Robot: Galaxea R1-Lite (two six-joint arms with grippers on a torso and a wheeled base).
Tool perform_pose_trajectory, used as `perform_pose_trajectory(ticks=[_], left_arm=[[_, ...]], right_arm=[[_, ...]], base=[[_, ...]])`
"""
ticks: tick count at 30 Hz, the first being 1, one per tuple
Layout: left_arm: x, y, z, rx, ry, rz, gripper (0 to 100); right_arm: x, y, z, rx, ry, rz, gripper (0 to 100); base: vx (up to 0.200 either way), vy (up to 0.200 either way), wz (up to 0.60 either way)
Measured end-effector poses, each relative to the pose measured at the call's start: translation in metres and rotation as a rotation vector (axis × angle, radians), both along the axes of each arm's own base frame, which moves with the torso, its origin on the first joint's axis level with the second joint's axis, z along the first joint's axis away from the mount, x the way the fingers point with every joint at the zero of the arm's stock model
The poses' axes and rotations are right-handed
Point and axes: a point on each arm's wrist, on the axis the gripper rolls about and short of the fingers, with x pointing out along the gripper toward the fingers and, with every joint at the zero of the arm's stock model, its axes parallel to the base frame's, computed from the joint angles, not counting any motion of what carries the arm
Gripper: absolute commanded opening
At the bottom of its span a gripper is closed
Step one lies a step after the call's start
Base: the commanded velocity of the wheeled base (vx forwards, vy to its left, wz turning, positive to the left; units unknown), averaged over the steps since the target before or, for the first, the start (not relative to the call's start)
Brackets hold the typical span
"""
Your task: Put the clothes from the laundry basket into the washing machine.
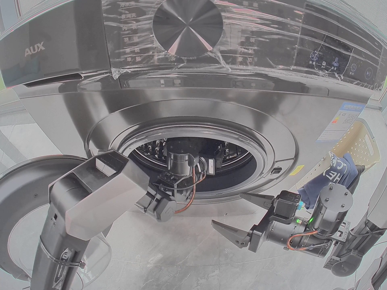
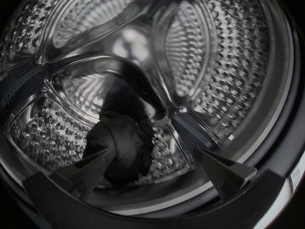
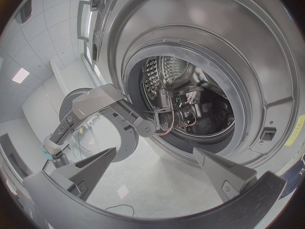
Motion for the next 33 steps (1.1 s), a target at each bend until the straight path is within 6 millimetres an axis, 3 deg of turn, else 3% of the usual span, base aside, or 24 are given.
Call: perform_pose_trajectory(ticks=[10, 13, 19, 25, 33], left_arm=[[-0.1, 0.009, 0.01, 0.103, 0.093, -0.162, 100], [-0.133, 0.019, 0.017, 0.115, 0.1, -0.205, 100], [-0.19, 0.05, 0.027, 0.113, 0.08, -0.265, 100], [-0.228, 0.081, 0.036, 0.082, 0.031, -0.294, 100], [-0.259, 0.116, 0.048, 0.068, 0.004, -0.291, 100]], right_arm=[[-0.002, -0.01, 0.002, -0.001, 0.001, -0.023, 100], [-0.004, -0.017, 0.004, -0.003, 0.002, -0.039, 100], [-0.013, -0.04, 0.003, -0.021, 0.023, -0.102, 100], [-0.026, -0.065, 0.003, -0.035, 0.042, -0.166, 100], [-0.032, -0.091, 0.016, -0.011, 0.007, -0.31, 100]], base=[[0.0, 0.0, 0.0], [0.0, 0.0, 0.0], [-0.2, 0.0, 0.0], [-0.2, 0.0, 0.0], [-0.2, 0.0, 0.0]])
